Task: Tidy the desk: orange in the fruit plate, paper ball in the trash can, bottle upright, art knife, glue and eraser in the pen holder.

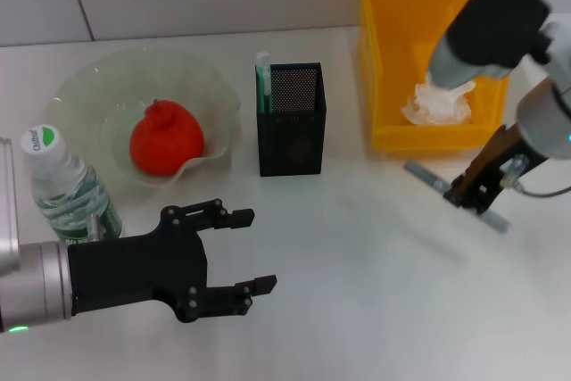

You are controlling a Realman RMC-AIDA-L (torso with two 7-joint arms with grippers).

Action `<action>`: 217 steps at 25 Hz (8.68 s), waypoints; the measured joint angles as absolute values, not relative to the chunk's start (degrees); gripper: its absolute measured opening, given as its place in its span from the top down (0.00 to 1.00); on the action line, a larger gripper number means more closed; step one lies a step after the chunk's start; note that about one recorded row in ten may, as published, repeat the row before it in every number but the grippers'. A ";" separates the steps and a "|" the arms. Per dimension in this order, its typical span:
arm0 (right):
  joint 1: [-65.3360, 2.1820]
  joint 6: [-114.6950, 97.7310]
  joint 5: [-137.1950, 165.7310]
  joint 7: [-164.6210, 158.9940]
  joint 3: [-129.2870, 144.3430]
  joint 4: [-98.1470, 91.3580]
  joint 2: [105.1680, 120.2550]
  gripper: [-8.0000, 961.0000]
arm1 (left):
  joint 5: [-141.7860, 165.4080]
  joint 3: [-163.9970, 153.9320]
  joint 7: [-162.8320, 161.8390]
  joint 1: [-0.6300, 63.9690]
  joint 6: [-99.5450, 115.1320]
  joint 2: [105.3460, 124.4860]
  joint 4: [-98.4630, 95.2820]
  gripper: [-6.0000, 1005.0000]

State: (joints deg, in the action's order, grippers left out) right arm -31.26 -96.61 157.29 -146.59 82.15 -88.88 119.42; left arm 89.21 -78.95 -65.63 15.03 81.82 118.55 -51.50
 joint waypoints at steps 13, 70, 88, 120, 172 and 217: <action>-26.06 -92.99 156.35 -145.63 78.38 -98.65 119.63 0.87 | 89.21 -79.47 -65.67 15.15 81.82 118.66 -51.41 0.23; -21.79 -74.81 129.31 -133.95 72.19 -105.14 119.45 0.87 | 88.77 -82.01 -64.73 15.92 81.65 118.74 -50.51 0.23; -20.95 -83.56 88.61 -120.51 54.97 -73.07 119.07 0.88 | 88.20 -82.66 -65.16 15.71 81.65 119.00 -50.01 0.23; -25.75 -86.26 128.51 -117.77 58.89 -100.22 118.97 0.88 | 87.90 -84.88 -64.68 15.17 81.31 119.01 -49.98 0.23; -27.08 -73.67 165.98 -127.41 92.51 -105.78 119.76 0.88 | 86.11 -85.08 -60.10 15.02 81.21 119.03 -46.24 0.23; -11.39 -43.23 73.63 -113.36 84.36 -83.04 119.27 0.88 | 83.24 -84.60 -56.53 14.59 81.23 118.91 -43.32 0.23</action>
State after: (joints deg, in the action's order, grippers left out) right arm -11.39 -43.23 73.63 -113.36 84.36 -83.04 119.27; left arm 83.24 -84.60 -56.53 14.59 81.23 118.91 -43.32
